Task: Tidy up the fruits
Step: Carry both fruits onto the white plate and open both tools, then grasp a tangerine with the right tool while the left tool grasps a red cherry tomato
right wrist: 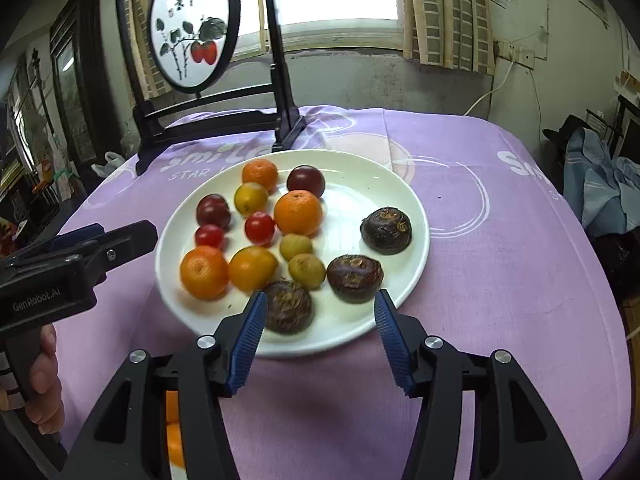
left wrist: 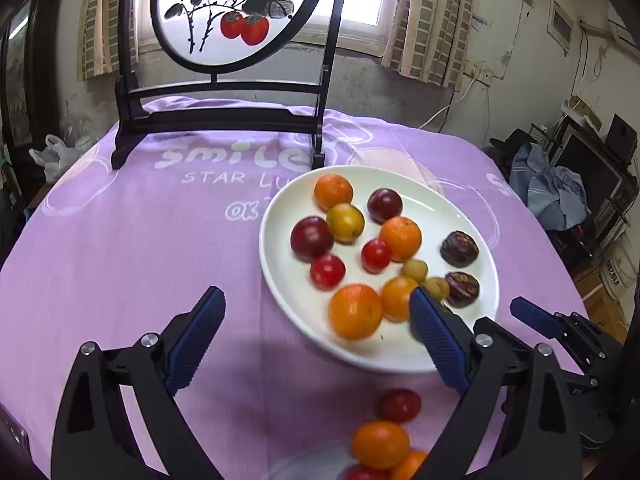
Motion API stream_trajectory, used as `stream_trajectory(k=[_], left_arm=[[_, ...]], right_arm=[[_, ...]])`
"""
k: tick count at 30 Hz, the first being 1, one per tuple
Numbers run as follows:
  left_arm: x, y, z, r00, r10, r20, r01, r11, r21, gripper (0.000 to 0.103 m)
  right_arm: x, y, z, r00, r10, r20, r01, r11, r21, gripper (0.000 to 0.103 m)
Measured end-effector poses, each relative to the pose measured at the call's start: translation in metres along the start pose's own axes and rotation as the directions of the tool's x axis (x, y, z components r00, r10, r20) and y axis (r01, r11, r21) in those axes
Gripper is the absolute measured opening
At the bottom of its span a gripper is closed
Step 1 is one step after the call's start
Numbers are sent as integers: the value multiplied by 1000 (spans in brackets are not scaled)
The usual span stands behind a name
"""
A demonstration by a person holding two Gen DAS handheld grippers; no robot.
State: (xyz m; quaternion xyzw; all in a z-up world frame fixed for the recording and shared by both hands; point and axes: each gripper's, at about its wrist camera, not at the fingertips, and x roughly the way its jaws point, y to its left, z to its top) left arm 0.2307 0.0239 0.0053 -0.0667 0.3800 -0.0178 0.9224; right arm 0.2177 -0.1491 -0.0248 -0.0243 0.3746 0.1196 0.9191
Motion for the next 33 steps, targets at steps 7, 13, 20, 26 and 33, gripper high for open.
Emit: stream_trajectory(k=[7,13,20,26,33], left_arm=[[-31,9,-38,999,2,-32,-3,1000,-29,95],[-39,31,-73,998,28,-55,-32,997,-65,96],[-23,44,-81,995,22,-95,-28,997,-67,96],[-24,45,-80,995,11,-96,-17,998,-66,96],[-19,35,-83,992,9,-125,-11,1000,-20,96]], right_arm=[[-34,26,-33,997,73,5,-72,991,-114,66],[-46,51,-73,980,181,-83,-196,953,-233,68],[-37,82,-94,983,138,-118,-171,920,-351,68],[-25,83,-94,990,83,-116,-117,938,-325,48],[-16,83,-88,980,144,-133,-176,948,-265,37]])
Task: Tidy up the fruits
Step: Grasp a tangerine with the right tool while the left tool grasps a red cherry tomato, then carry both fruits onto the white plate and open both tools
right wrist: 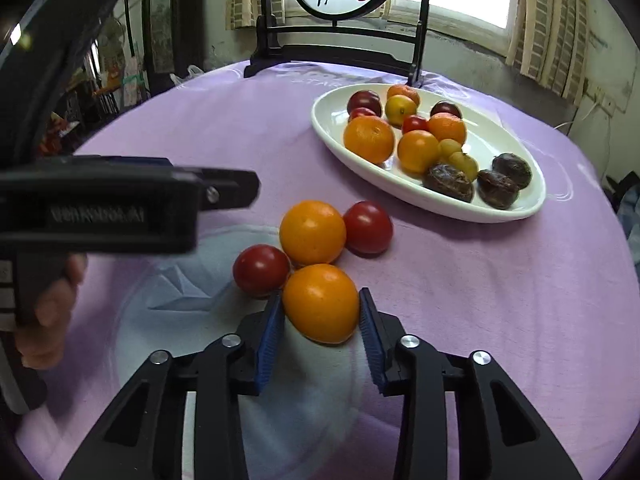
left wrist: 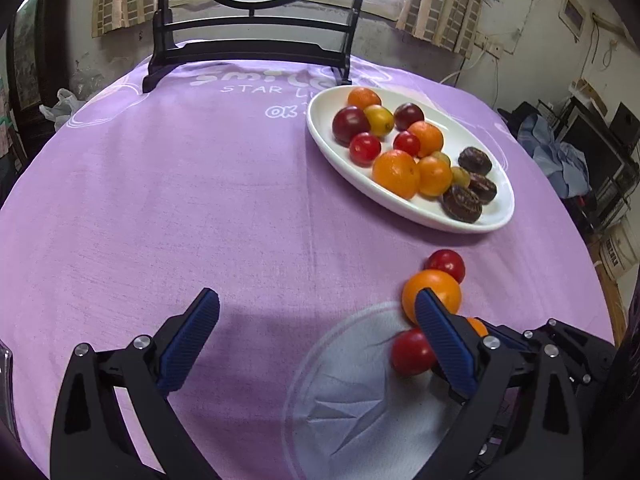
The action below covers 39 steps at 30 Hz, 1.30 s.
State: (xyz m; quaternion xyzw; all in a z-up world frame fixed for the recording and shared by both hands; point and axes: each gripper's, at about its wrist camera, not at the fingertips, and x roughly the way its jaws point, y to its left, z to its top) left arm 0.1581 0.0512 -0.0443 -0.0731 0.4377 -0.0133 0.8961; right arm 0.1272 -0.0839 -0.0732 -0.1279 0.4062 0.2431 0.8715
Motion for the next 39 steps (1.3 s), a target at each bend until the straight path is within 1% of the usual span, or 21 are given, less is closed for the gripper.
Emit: stream_trajectory(k=[3,6,9,12,13,15,18,19,20,22,24,25,26,28,34,37,39], left_arm=[[-2,-3,-1,1000,-15,-4,15,1000,24,96],[-4,-5,-2,999,-42,-15,43,998,48,96],[-5,-12,-5,997,-65,-36,67,995,80,96],[-2,-21,-10,989,-116,-86,124,988,93,96],[-2,-25,-13,988,-122,-94,131,986,104,96],[-2,-34,-18,990,-111,-84,122,983,138,96],[-1,-44,-24,993,-94,-69,105,978,180,96],[-1,-47,-26,994,-90,-65,101,976,193,95],[0,-49,-28,994,-87,-63,99,973,208,85],[3,-55,-32,993,-89,-82,106,965,238,73],[9,-58,-35,989,-100,-107,124,960,251,65],[12,-59,-37,987,-104,-123,133,957,257,55],[12,-61,-38,990,-92,-110,119,956,267,49],[13,-63,-40,992,-85,-97,110,950,292,30],[7,-59,-35,990,-113,-90,133,954,269,28],[-8,-58,-27,991,-125,-38,130,956,261,28],[-16,-58,-16,992,-125,-5,123,965,233,28]], right_arm=[[-9,-9,-1,1000,-13,1,13,1000,20,37],[-19,-36,0,999,-47,23,45,994,103,37],[-24,-66,1,995,-100,27,92,975,201,37],[-23,-86,-2,991,-133,8,125,954,272,37],[-22,-87,-3,991,-136,5,129,951,279,37],[-21,-86,-4,991,-132,5,126,951,282,37],[-18,-81,0,994,-104,12,97,960,264,37],[-18,-81,0,995,-101,14,94,961,259,37],[-20,-79,-1,995,-101,15,93,963,254,37],[-23,-77,-2,995,-102,19,94,964,251,37],[-24,-76,-2,994,-103,22,94,964,247,37],[-25,-75,-2,994,-103,25,93,965,247,37],[-25,-75,-1,994,-102,26,93,965,245,37],[-26,-73,-1,995,-101,29,91,967,239,37],[-28,-71,0,994,-102,40,90,969,232,37],[-31,-70,1,991,-112,66,94,967,235,37],[-35,-69,2,985,-137,101,111,965,236,37]])
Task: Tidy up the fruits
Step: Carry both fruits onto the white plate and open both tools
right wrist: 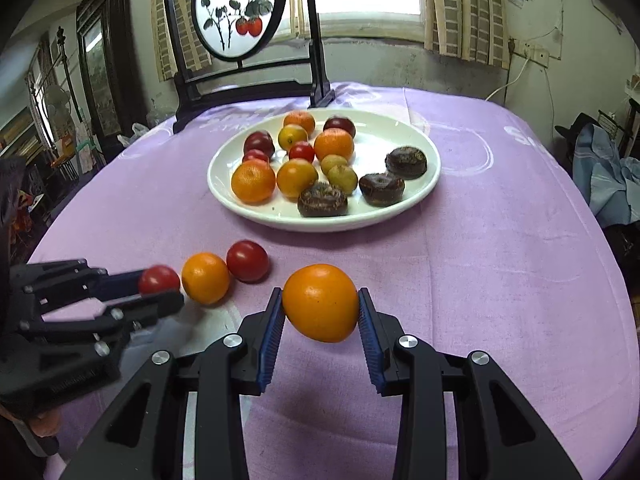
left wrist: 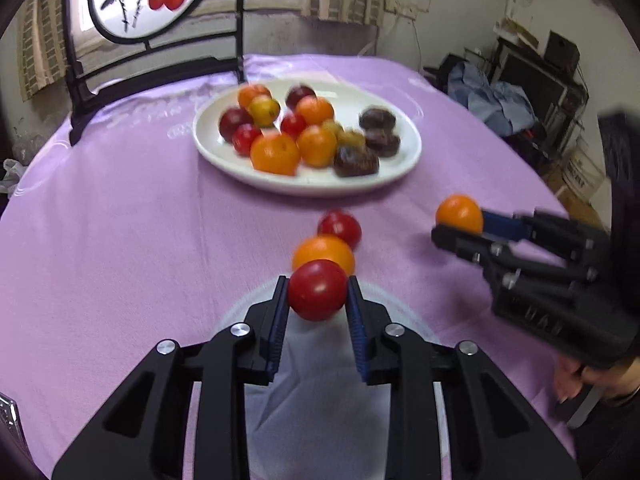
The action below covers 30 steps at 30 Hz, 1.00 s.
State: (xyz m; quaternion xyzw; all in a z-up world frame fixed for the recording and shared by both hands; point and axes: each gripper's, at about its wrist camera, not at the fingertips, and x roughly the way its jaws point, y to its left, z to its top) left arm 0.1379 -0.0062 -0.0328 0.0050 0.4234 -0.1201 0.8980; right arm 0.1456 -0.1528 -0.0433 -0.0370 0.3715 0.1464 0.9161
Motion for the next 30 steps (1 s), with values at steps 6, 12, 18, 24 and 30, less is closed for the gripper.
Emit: stream_trajectory(k=[6,12,18,24,30], left_arm=[[-10,6,54,992,72,102,-64,995,-72,28],[24,32,106,985,148,88,-130,974,-183,28],[71,50,126,985,173,26,-164,965,-203,28],[90,59,123,988,151,-2,-147,957,-250,57],[69,54,117,988,150,26,-139,961,-239,60]], right_arm=[[-16,7,28,993,-6,114,3,1000,22,37],[26,2,73,996,-25,80,26,1000,-16,37],[71,-16,92,999,-24,24,22,998,62,37],[77,-26,90,999,-11,44,5,992,128,52],[57,-34,80,998,1,65,-12,987,162,53]])
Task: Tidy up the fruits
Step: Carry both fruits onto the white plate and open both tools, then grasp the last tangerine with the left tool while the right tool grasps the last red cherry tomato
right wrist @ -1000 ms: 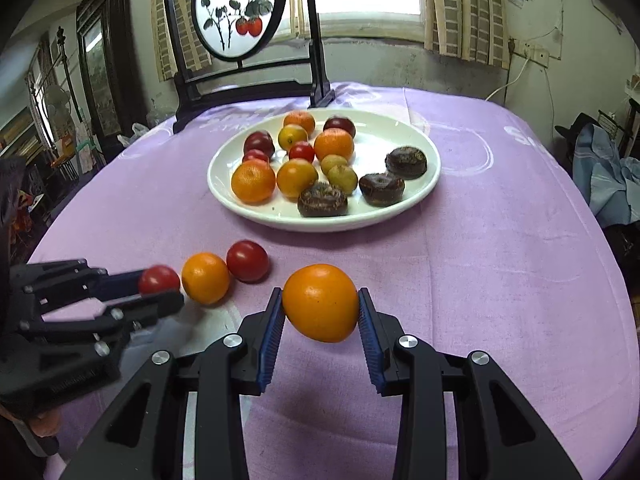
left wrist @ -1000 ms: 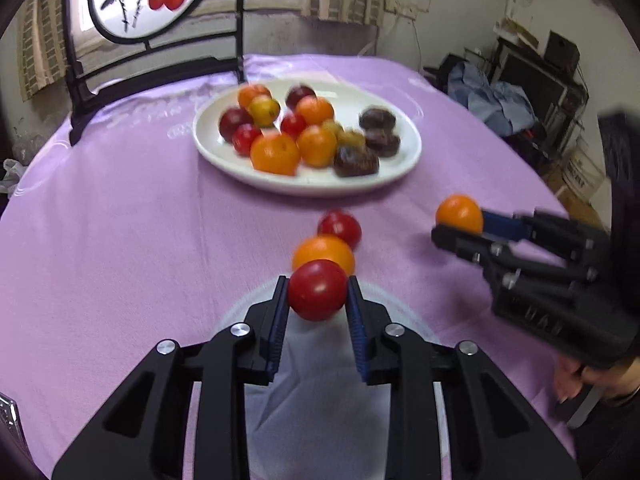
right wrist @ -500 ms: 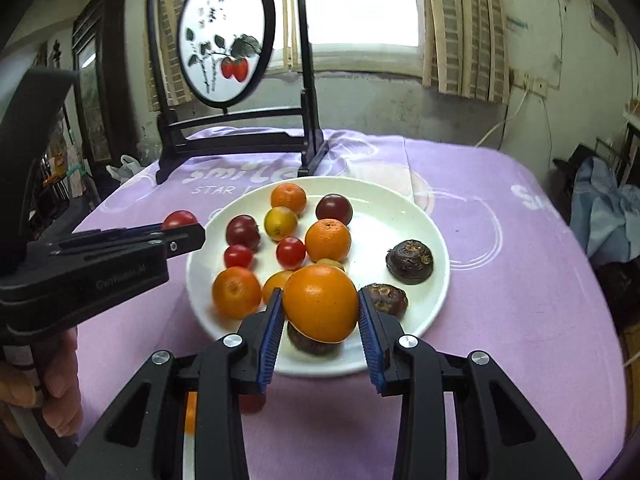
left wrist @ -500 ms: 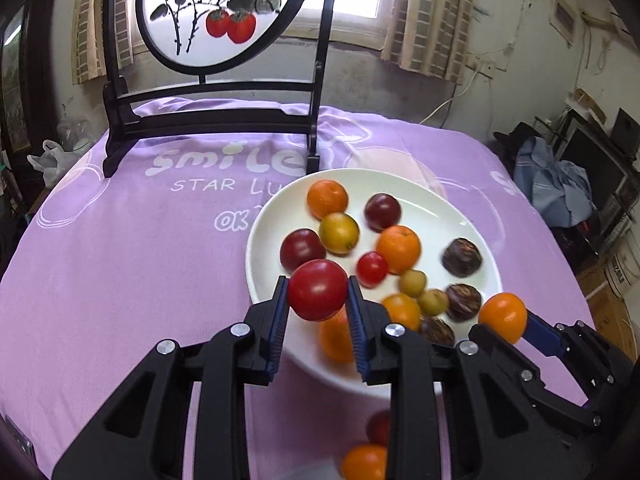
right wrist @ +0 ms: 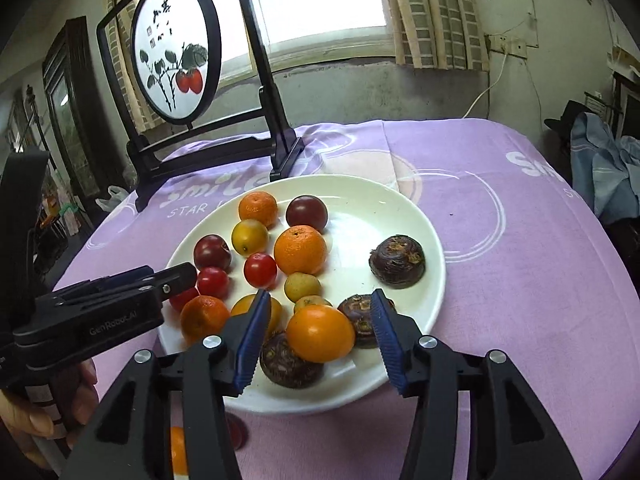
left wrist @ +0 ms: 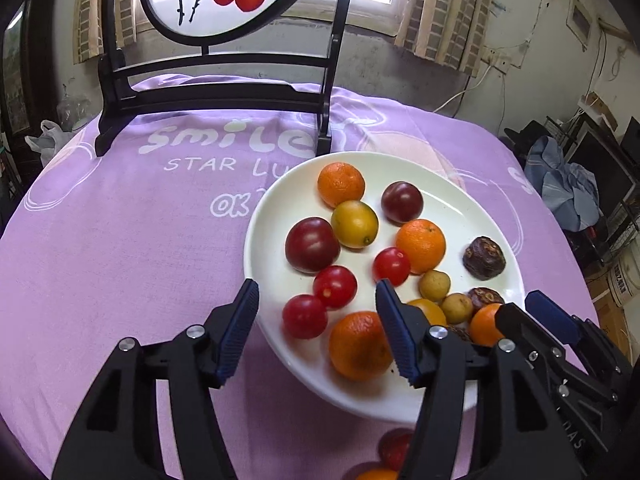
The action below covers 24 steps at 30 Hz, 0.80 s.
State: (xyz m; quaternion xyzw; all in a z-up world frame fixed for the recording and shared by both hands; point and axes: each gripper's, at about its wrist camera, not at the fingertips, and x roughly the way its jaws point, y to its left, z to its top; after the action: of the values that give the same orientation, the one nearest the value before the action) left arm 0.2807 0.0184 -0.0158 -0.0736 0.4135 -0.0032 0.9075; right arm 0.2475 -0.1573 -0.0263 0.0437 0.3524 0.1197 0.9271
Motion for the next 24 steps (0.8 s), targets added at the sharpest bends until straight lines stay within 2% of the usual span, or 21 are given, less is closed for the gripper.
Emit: stream_trajectory(k=[4,13,15,24], left_arm=[[-22,-2,-10,1000,-6,24,6,1000,17,65],[-57,-20,-61,999,-53,14,51,992,116,67],[-61,-21,-70,998,-56,6,55,991,119,68],[-68,-17,-104,998,-66,-20,68,992,105,69]], right_arm=[[-18,-4,-7,1000,5,14,-5,1000,15,55],[-45,1,-36,1000,13,-3,-13,1000,3,57],[-48,1,-42,1000,16,-8,-16,1000,5,61],[-55,-4,-67,999,7,-32,-7,1000,6,62]])
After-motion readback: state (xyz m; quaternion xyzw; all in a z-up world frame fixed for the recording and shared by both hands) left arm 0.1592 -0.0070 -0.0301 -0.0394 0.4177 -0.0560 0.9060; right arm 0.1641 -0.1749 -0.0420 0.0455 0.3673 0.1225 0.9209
